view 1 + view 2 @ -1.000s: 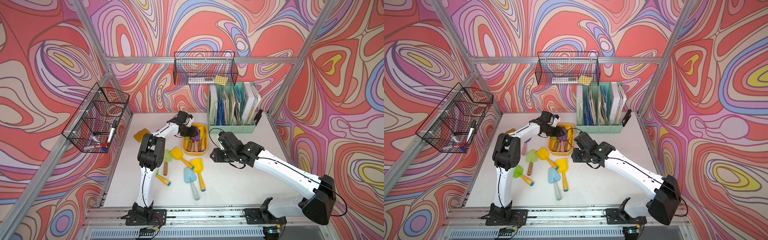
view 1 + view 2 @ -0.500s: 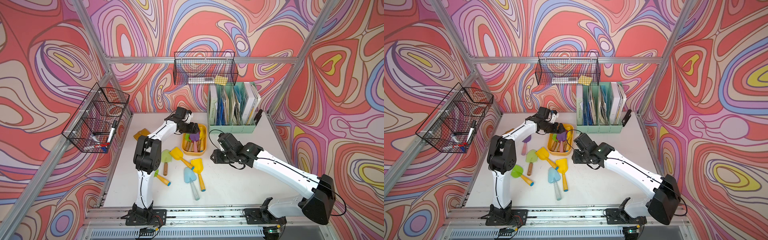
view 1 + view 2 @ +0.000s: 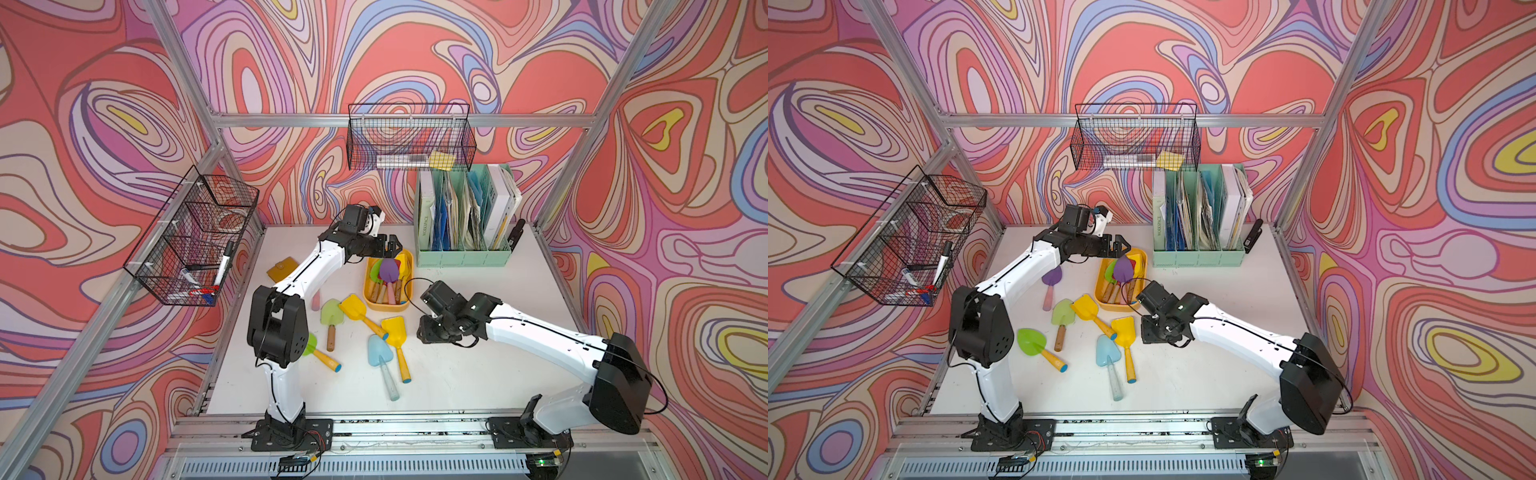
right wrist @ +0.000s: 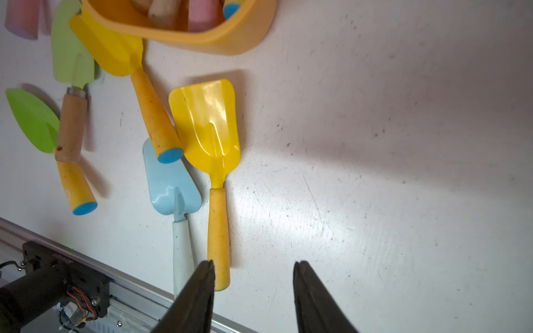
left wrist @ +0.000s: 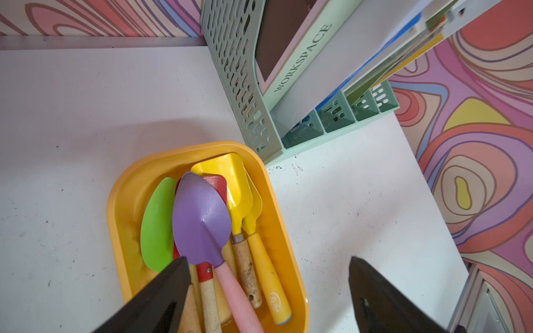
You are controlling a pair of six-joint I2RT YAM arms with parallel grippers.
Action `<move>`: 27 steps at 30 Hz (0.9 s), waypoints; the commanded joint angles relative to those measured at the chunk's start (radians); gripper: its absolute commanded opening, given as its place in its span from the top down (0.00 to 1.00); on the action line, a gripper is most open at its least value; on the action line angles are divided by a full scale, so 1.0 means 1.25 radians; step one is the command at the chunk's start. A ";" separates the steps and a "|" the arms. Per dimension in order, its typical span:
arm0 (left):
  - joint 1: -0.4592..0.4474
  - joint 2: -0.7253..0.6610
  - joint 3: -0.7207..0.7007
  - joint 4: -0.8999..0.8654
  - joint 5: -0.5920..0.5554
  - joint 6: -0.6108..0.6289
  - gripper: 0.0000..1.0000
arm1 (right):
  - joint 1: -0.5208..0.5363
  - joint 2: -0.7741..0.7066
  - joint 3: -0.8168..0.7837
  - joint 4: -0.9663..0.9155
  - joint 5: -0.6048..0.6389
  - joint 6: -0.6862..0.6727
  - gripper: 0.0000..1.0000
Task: Put the shovel into the storage box
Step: Place the shovel in the storage box, then pick up the shovel from the center of the board.
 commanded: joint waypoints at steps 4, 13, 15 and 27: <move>-0.001 -0.138 -0.100 0.046 -0.028 -0.059 0.01 | 0.083 0.102 0.017 0.046 -0.014 0.054 0.52; -0.002 -0.297 -0.240 -0.001 -0.081 -0.100 0.01 | 0.130 0.169 0.032 0.061 -0.006 0.094 0.50; -0.002 -0.328 -0.265 -0.006 -0.086 -0.105 0.01 | 0.139 0.184 0.039 0.069 -0.009 0.098 0.50; -0.001 -0.416 -0.335 -0.032 -0.092 -0.118 0.01 | 0.169 0.256 0.060 0.042 0.027 0.137 0.51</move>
